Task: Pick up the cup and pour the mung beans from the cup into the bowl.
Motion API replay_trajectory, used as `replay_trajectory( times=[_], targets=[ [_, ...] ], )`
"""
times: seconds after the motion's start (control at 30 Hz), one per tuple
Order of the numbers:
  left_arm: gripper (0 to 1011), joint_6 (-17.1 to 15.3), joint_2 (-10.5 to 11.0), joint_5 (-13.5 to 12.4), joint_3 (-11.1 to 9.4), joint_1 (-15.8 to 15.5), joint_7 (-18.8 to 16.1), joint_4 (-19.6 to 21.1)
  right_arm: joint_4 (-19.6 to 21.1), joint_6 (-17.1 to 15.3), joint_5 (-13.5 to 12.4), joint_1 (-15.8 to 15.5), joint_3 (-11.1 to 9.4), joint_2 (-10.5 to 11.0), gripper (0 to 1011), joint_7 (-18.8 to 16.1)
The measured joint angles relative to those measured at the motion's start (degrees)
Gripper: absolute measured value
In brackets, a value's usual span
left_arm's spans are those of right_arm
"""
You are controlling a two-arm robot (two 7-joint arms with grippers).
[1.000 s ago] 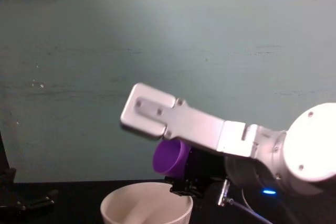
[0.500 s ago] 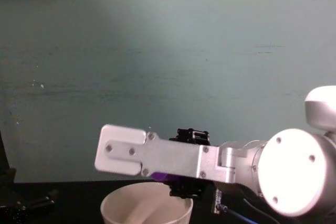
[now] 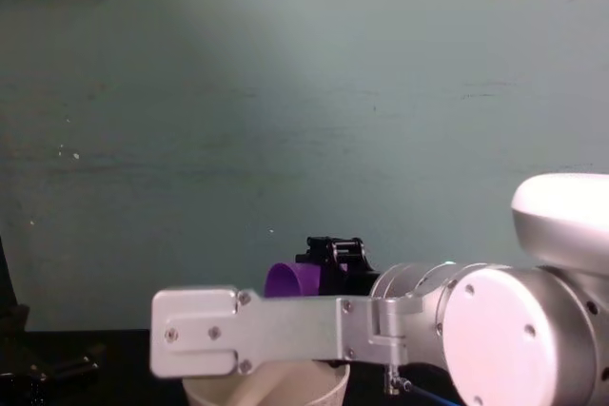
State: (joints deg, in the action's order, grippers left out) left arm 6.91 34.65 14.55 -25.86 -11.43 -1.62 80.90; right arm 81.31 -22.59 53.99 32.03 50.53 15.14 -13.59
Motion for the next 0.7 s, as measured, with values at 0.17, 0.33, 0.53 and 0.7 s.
replay_trajectory(
  times=[0.17,0.33,0.53,0.7],
  targets=[
    [1000,0.0,0.0,0.0,0.0,0.0,0.0,0.0,-0.4,-0.3,2.3,0.2,0.8,-0.2,717,-0.7],
    [1000,0.0,0.0,0.0,0.0,0.0,0.0,0.0,-0.5,-0.5,4.2,0.2,1.2,-0.3,717,-1.2],
    [1000,0.0,0.0,0.0,0.0,0.0,0.0,0.0,-0.8,-0.8,6.4,0.3,1.6,-0.6,717,-1.7],
    [1000,0.0,0.0,0.0,0.0,0.0,0.0,0.0,-0.8,-0.9,7.9,0.1,1.5,-0.8,717,-2.1]
  ],
)
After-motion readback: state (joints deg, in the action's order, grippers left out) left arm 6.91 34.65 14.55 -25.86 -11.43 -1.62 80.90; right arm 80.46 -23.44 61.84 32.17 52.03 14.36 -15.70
